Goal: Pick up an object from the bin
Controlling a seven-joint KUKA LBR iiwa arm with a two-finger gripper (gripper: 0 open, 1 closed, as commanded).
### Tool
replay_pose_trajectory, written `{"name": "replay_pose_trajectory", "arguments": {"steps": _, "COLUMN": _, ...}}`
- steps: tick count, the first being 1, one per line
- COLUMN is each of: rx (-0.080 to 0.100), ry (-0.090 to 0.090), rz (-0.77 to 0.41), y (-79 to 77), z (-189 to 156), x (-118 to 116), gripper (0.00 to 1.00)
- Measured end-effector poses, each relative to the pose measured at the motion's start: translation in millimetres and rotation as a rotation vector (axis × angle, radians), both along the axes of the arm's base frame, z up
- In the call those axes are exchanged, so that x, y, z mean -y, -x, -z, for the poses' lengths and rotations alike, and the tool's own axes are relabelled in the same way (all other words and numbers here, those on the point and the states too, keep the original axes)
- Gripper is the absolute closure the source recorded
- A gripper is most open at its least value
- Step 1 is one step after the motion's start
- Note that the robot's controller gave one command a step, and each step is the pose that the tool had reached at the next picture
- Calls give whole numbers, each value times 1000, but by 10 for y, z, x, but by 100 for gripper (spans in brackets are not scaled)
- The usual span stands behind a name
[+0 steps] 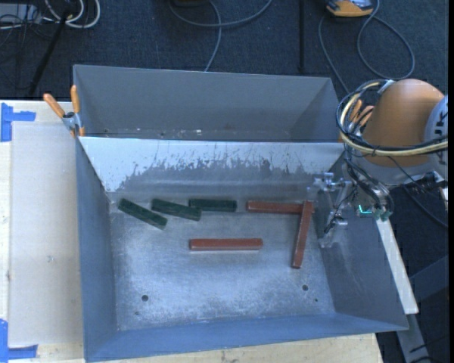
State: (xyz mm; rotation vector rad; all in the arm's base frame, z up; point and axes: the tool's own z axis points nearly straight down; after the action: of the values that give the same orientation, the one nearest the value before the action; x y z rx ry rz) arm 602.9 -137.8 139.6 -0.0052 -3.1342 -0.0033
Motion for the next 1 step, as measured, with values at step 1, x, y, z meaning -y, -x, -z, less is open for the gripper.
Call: {"name": "replay_pose_trajectory", "arguments": {"steps": 1, "rx": 4, "ry": -2, "rz": -420, "y": -58, "z": 635, "x": -94, "gripper": 0}}
